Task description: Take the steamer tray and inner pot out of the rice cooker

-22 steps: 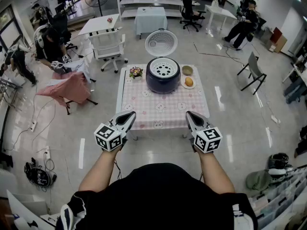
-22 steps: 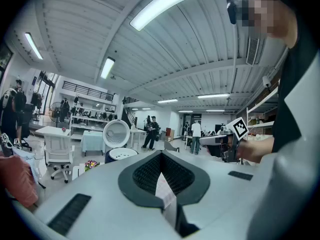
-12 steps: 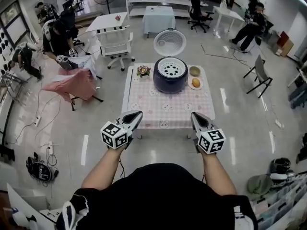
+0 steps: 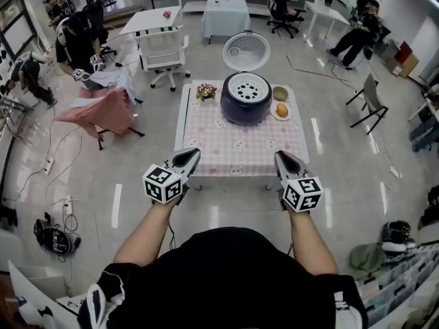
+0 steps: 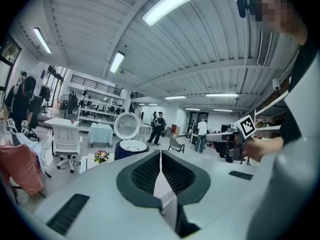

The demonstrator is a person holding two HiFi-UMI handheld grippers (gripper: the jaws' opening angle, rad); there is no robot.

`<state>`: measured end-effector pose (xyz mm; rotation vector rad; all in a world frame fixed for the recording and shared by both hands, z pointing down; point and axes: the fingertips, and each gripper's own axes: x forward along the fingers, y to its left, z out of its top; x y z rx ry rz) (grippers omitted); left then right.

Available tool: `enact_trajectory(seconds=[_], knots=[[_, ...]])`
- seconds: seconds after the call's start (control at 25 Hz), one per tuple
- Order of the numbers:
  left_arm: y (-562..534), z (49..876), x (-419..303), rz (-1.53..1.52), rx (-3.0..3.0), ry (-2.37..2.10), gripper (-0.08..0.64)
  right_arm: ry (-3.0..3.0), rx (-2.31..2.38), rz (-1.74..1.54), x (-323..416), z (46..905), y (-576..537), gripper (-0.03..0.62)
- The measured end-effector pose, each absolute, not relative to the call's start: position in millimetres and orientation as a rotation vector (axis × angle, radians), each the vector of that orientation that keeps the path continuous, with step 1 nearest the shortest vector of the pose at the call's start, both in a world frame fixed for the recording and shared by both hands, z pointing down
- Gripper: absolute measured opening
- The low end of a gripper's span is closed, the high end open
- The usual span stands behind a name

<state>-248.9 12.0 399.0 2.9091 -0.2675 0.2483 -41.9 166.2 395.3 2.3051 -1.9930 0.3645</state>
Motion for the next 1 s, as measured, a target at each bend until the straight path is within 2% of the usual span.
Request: enact_trajectory(seconds=[0.08,0.16,0.24,0.44,1.0], knots=[[7,402,-252,0.258,2.908,-0.263,0.053,-1.986,2.307,0.366,-47,397,161,0.083],[2,404,-255,0.261,2.910,-0.249,0.160,-1.983,2.304,0.365,-50,399,155,0.146],[-3,404,-259,0.260,2.916,-0.235,0.190,-1.981,2.301,0.364,-53,399,151,0.179],[-13,402,-269,0.244,2.921,-0.235,0.207,-1.950,2.280,0.377,-63,404,150,0.209],[-37,407,-279,0.256,2.908,-0.263,0.213,-1.959,2.304,0.422,-56,411,127,0.229]])
